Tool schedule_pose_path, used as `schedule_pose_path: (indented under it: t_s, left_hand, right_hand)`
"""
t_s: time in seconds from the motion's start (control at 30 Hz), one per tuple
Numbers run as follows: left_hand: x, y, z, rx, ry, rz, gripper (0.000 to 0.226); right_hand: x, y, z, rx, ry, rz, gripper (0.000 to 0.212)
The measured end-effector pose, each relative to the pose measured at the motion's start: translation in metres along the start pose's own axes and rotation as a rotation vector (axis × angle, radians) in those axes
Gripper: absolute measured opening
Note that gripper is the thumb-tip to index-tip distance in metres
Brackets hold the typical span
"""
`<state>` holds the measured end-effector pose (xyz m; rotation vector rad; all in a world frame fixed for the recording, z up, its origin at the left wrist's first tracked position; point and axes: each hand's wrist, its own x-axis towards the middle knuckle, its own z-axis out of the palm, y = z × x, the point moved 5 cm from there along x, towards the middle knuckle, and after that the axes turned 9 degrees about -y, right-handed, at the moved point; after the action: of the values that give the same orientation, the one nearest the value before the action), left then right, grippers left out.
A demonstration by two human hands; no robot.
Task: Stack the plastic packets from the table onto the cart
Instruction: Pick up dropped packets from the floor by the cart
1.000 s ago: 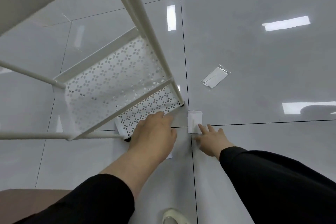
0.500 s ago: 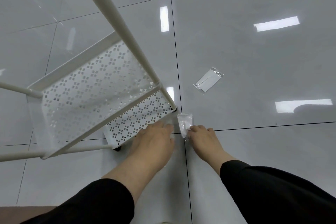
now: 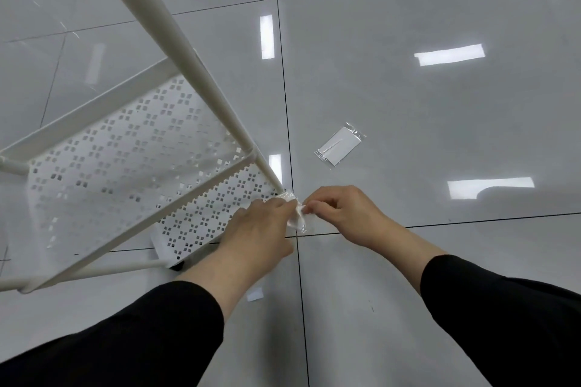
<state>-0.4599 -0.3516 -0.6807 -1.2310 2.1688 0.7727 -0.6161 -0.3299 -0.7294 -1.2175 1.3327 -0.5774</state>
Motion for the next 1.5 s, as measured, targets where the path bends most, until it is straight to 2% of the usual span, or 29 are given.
schedule_pose_path:
  t_s: [0.07,0.13,0.2,0.23,0.3,0.4,0.5,0.63,0.9,1.07,1.2,1.37,1.5]
  left_hand:
    - [0.0,-0.001,-0.007,-0.075,0.083,-0.02,0.009]
    - [0.001,-0.004,-0.01,-0.156,0.145,-0.087,0.026]
    - [-0.002,-0.008,-0.014,-0.184,0.205,-0.149,0.026]
    - [-0.004,-0.01,-0.015,-0.205,0.218,-0.178,0.03]
    - [-0.006,-0.015,-0.015,-0.276,0.223,-0.218,0.037]
    - [-0.01,-0.021,-0.014,-0.36,0.229,-0.268,0.039]
    - [-0.013,-0.026,-0.014,-0.413,0.224,-0.275,0.039]
    - [-0.017,-0.032,-0.018,-0.462,0.236,-0.285,0.04]
    - [-0.024,-0.035,-0.015,-0.451,0.223,-0.304,0.042]
    - [-0.03,-0.037,-0.017,-0.441,0.209,-0.328,0.042]
    - [-0.038,-0.034,-0.017,-0.437,0.209,-0.344,0.041]
    - [-0.047,-0.029,-0.016,-0.409,0.186,-0.36,0.041]
    - [-0.053,-0.025,-0.011,-0.386,0.181,-0.35,0.041]
  right_hand:
    - [0.003,0.0,-0.002,0.032,-0.011,0.012,0.024]
    - [0.006,0.002,-0.003,0.037,0.005,0.019,0.025]
    - [0.014,0.011,-0.012,0.049,0.118,0.049,0.026]
    - [0.02,0.02,-0.019,-0.018,0.189,0.076,0.024]
    - [0.036,0.04,-0.033,-0.354,0.231,0.141,0.025]
    - [0.062,0.075,-0.033,-0.779,0.024,0.323,0.048]
    - [0.079,0.094,-0.029,-0.928,-0.117,0.423,0.06]
    - [0.094,0.103,-0.028,-0.961,-0.186,0.525,0.066]
    - [0.117,0.113,-0.022,-0.959,-0.25,0.606,0.061]
    - [0.104,0.117,-0.014,-1.037,-0.287,0.583,0.06]
    - [0.06,0.131,0.004,-1.159,-0.25,0.511,0.058]
    - [0.0,0.134,0.041,-1.166,-0.131,0.368,0.036]
    - [-0.032,0.151,0.047,-1.003,-0.059,0.453,0.027]
